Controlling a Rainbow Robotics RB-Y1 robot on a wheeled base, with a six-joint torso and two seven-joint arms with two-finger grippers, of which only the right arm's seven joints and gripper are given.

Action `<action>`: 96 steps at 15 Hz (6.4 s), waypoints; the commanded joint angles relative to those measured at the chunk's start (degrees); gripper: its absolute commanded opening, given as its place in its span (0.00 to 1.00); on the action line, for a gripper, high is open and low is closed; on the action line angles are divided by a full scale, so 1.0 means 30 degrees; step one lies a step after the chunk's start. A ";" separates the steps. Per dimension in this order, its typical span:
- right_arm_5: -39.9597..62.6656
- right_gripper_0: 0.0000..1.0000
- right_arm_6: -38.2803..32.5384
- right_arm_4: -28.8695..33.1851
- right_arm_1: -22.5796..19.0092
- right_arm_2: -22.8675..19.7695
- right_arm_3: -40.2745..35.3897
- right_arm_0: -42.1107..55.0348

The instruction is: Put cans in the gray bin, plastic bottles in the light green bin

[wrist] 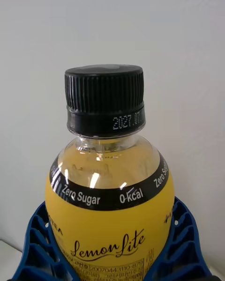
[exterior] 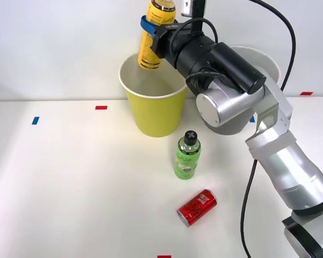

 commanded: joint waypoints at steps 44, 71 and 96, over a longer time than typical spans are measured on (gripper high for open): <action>-0.9616 1.00 0.3748 0.1890 0.0722 -0.4038 -0.8185 2.4683; -1.6003 1.00 -0.3840 1.1470 0.4120 -0.5386 -0.5168 2.7759; -2.0075 1.00 0.1521 0.8219 0.3505 -0.3745 -0.2824 3.0776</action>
